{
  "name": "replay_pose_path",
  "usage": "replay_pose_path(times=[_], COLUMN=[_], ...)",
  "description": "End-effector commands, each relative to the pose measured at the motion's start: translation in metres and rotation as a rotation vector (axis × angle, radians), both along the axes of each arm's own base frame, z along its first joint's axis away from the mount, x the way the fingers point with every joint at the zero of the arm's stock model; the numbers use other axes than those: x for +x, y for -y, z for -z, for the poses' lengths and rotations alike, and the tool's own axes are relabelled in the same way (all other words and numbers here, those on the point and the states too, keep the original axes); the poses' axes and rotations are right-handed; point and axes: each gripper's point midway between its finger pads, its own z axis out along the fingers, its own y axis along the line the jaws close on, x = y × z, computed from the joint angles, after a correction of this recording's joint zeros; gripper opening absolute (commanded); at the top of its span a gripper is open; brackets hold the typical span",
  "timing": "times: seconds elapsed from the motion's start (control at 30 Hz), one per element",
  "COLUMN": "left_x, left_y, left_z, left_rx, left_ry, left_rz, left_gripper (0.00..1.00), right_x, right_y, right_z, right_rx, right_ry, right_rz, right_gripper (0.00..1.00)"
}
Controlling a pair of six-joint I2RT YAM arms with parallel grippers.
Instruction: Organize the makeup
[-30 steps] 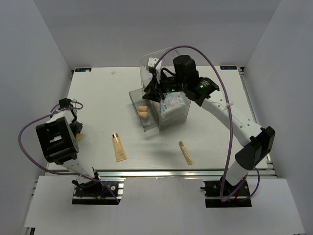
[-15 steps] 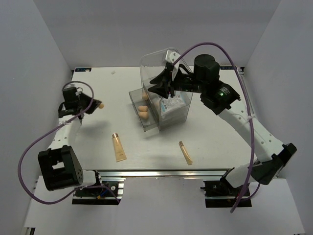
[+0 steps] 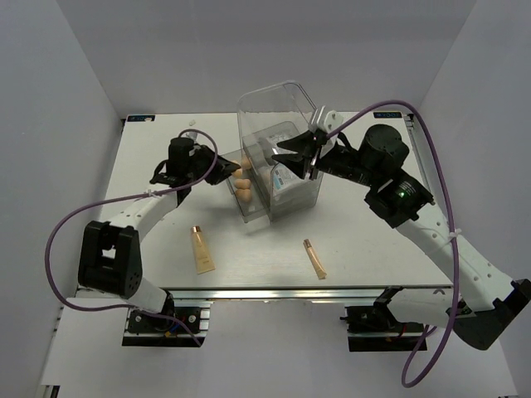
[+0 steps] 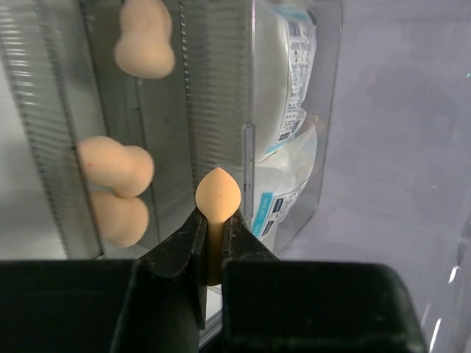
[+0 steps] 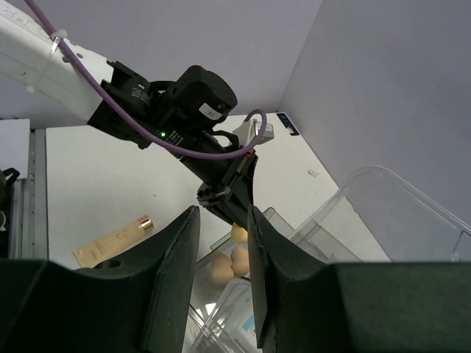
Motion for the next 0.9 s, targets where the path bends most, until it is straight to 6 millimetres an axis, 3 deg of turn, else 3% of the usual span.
replay_pose_path(times=[0.0, 0.17, 0.2, 0.27, 0.3, 0.47, 0.7, 0.87], left_x=[0.011, 0.033, 0.044, 0.050, 0.057, 0.056, 0.060, 0.067], left_y=[0.014, 0.009, 0.008, 0.005, 0.002, -0.007, -0.009, -0.011], left_z=[-0.014, 0.005, -0.006, 0.008, 0.004, 0.023, 0.041, 0.040], left_rx=[0.019, 0.149, 0.165, 0.227, 0.258, 0.344, 0.381, 0.403], left_ry=[0.012, -0.021, 0.008, -0.021, -0.002, -0.043, -0.073, -0.070], left_rz=[0.015, 0.009, 0.001, 0.009, 0.003, 0.012, 0.024, 0.014], left_gripper=[0.06, 0.16, 0.17, 0.25, 0.27, 0.51, 0.54, 0.66], right_x=[0.001, -0.001, -0.002, -0.001, -0.001, 0.002, 0.004, 0.004], right_y=[0.012, 0.018, 0.020, 0.021, 0.023, 0.029, 0.029, 0.029], right_z=[-0.024, -0.020, -0.021, -0.021, -0.021, -0.020, -0.019, -0.017], right_rx=[0.080, 0.081, 0.083, 0.084, 0.085, 0.086, 0.083, 0.079], right_ry=[0.088, 0.091, 0.094, 0.095, 0.096, 0.096, 0.093, 0.091], right_rz=[0.046, 0.052, 0.055, 0.060, 0.063, 0.082, 0.082, 0.081], right_gripper=[0.38, 0.39, 0.39, 0.40, 0.40, 0.40, 0.41, 0.41])
